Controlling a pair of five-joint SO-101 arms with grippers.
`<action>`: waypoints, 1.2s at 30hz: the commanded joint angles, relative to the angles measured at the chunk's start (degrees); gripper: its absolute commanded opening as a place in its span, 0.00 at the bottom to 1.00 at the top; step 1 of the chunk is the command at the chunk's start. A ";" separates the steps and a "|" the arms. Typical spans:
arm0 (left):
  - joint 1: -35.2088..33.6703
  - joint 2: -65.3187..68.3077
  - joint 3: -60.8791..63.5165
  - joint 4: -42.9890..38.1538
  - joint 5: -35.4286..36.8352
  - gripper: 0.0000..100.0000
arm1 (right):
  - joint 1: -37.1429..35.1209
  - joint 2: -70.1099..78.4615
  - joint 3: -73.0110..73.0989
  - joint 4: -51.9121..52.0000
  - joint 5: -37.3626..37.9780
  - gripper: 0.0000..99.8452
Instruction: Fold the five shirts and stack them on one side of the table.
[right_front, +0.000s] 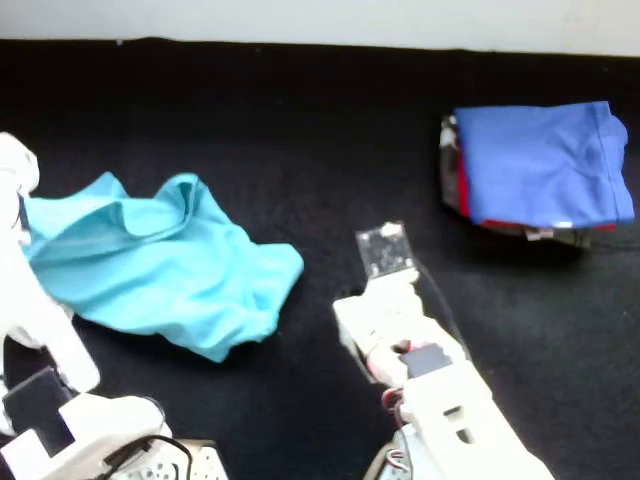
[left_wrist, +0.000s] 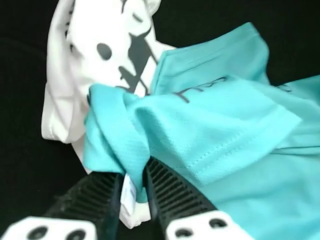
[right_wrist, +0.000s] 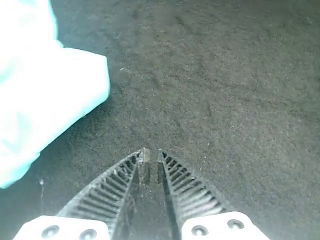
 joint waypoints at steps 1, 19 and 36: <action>-3.38 -0.57 4.97 -4.22 -0.62 0.01 | -4.70 0.31 -5.93 4.09 4.40 0.09; -3.12 -0.57 7.78 -3.96 -0.62 0.01 | -29.93 23.43 -31.60 17.45 4.75 0.13; -3.30 -1.19 7.34 -3.78 -0.62 0.01 | -27.65 53.67 -54.90 25.45 13.80 0.06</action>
